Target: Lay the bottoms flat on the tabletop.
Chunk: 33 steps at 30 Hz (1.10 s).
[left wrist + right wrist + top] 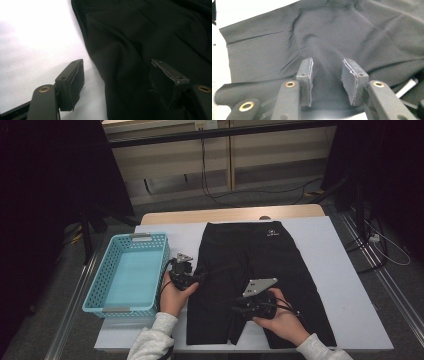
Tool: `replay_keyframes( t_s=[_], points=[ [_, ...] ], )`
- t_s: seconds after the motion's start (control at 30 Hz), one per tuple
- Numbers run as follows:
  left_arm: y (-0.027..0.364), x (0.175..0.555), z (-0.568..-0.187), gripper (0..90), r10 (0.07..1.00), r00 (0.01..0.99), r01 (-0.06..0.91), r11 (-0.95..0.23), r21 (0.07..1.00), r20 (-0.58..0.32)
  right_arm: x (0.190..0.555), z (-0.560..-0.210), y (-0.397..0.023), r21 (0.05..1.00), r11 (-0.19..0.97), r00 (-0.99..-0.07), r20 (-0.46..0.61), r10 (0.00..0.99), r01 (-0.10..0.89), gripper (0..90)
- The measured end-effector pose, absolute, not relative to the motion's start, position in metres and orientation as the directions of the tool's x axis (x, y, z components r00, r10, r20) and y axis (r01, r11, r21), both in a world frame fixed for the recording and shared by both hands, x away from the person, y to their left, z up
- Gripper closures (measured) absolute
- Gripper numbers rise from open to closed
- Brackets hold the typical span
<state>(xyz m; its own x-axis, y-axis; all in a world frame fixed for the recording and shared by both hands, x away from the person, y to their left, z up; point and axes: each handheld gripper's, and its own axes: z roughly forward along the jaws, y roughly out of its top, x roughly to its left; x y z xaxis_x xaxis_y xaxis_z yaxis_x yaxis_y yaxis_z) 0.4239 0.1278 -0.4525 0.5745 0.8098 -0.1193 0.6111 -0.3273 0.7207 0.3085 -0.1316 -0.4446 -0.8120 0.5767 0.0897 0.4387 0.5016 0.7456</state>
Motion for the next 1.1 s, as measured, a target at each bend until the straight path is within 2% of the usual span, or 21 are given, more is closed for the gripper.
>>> replay_keyframes(
  t_s=[0.3,0.47,0.53,0.57,0.6,0.63,0.77,0.9,1.1],
  points=[
    [0.124,0.423,-0.451,27.3,0.798,0.590,0.604,-0.335,0.723,-0.123,0.291,-0.438,-0.142,0.743,0.493,-0.811,0.113,0.574,0.453,61.4],
    [0.119,0.422,-0.448,26.7,0.798,0.586,0.593,-0.306,0.745,-0.140,0.284,-0.446,-0.134,0.722,0.530,-0.839,0.130,0.528,0.445,62.9],
    [0.119,0.422,-0.447,26.5,0.794,0.591,0.591,-0.308,0.745,-0.140,0.283,-0.451,-0.129,0.703,0.561,-0.850,0.118,0.513,0.436,69.3],
    [0.119,0.422,-0.447,26.5,0.795,0.590,0.591,-0.307,0.747,-0.141,0.282,-0.453,-0.128,0.716,0.563,-0.859,0.099,0.502,0.412,76.1],
    [0.119,0.422,-0.447,26.5,0.795,0.590,0.588,-0.304,0.750,-0.140,0.282,-0.453,-0.128,0.716,0.561,-0.858,0.104,0.503,0.416,87.0],
    [0.119,0.421,-0.447,26.5,0.796,0.589,0.589,-0.301,0.750,-0.143,0.283,-0.452,-0.128,0.706,0.565,-0.856,0.113,0.505,0.427,90.0],
    [0.119,0.422,-0.445,26.5,0.788,0.599,0.578,-0.304,0.757,-0.142,0.281,-0.447,-0.133,0.681,0.602,-0.868,0.101,0.486,0.417,90.0],
    [0.117,0.422,-0.446,26.5,0.785,0.603,0.581,-0.308,0.753,-0.144,0.283,-0.447,-0.146,0.676,0.591,-0.858,0.122,0.498,0.439,90.0],
    [0.115,0.422,-0.446,26.3,0.781,0.606,0.585,-0.311,0.749,-0.150,0.281,-0.443,-0.148,0.681,0.600,-0.864,0.098,0.494,0.420,90.0]
  ],
)
